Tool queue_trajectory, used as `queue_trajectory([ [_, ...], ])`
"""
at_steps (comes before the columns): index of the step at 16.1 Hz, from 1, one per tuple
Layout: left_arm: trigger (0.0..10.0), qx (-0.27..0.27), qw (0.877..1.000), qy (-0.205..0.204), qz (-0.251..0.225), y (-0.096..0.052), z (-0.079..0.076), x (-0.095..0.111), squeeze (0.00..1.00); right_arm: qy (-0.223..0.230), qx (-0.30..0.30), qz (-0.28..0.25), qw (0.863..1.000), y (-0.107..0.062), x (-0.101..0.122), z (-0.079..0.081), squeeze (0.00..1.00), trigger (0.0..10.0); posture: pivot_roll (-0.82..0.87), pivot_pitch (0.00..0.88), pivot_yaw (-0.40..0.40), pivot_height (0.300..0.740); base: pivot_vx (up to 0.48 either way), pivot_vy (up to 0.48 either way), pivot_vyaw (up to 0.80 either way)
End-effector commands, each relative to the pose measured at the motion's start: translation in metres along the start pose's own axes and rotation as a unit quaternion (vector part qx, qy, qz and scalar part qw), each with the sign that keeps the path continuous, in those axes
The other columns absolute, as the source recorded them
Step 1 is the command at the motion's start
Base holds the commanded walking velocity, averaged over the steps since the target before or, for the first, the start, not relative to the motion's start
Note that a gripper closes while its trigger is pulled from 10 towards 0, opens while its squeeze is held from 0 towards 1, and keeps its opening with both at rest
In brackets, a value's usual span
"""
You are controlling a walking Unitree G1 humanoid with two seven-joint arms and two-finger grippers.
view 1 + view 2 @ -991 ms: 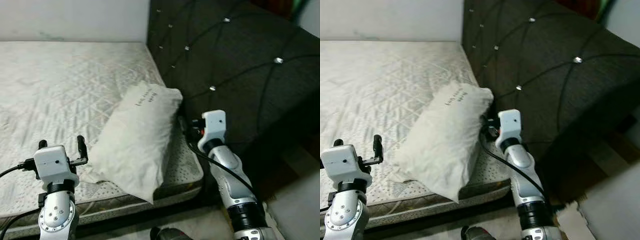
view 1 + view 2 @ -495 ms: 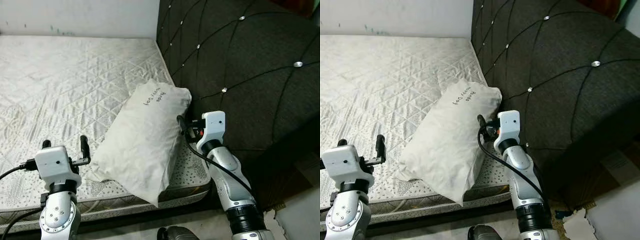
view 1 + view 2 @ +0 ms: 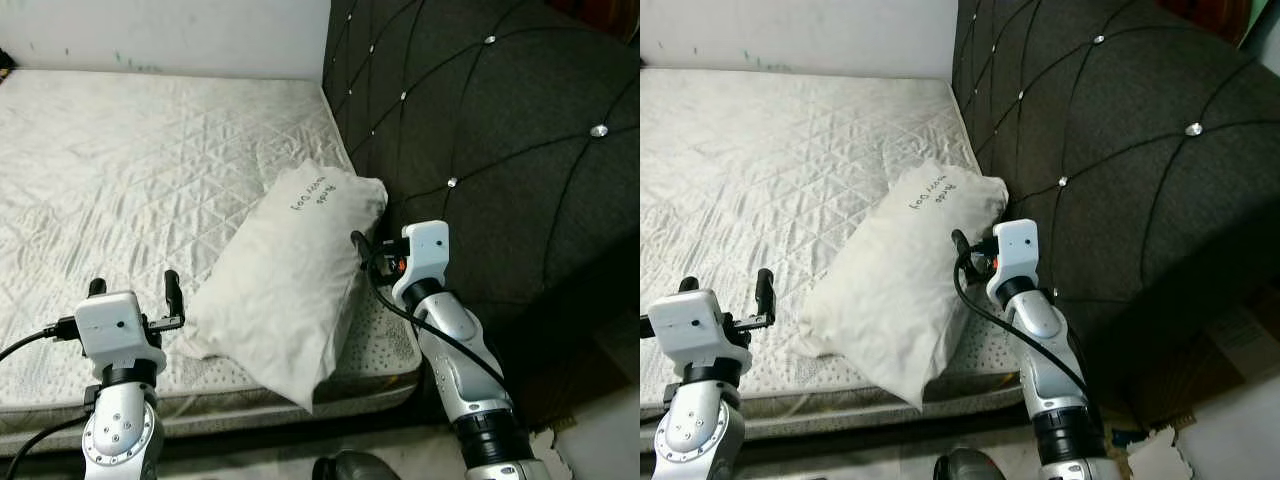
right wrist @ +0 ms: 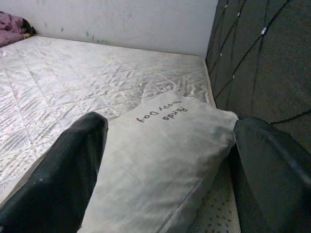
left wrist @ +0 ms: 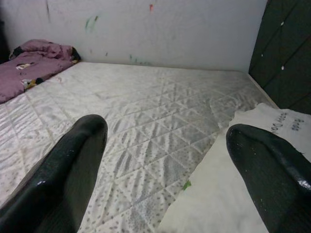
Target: Clean up the room
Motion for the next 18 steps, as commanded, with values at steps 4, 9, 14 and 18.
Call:
queue_trajectory([
  [4,10.0,0.001,1.0,0.005,0.0,0.0012,-0.0014,0.0002,0.0,-0.004,0.004,0.002,1.0,0.0006,0.0,-0.0019,0.0,10.0,-0.02,0.0,-0.071,0.644,0.0,0.0,0.0],
  [9,10.0,0.005,1.0,0.01,-0.009,0.0058,-0.0007,0.0032,0.0,-0.011,0.009,0.0,1.0,0.0033,0.0001,-0.0015,0.0,10.0,-0.01,0.0,-0.074,0.644,0.0,0.0,0.0],
  [14,10.0,0.012,1.0,0.007,-0.005,0.0067,0.0008,0.0008,0.0,-0.02,0.018,-0.002,1.0,0.0052,0.0003,0.0005,0.0,10.0,-0.01,0.0,-0.085,0.644,0.0,0.0,0.0],
  [18,10.0,0.003,1.0,-0.001,-0.01,0.0063,-0.0002,0.0017,0.0,-0.023,0.024,-0.002,0.999,0.0057,-0.0006,0.0027,0.0,10.0,-0.01,0.0,-0.085,0.644,0.068,0.0,0.0],
])
Point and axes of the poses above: a point about 5 cm out from each wrist's last joint towards the gripper, its own y axis pointing out of the wrist towards the gripper, its own x axis along the axis of the wrist's last joint, z = x × y, the point moved 5 cm from there along y, pointing out of the wrist towards the gripper, and after that the axes turned 10 degrees about -y, right-handed, at the moved point
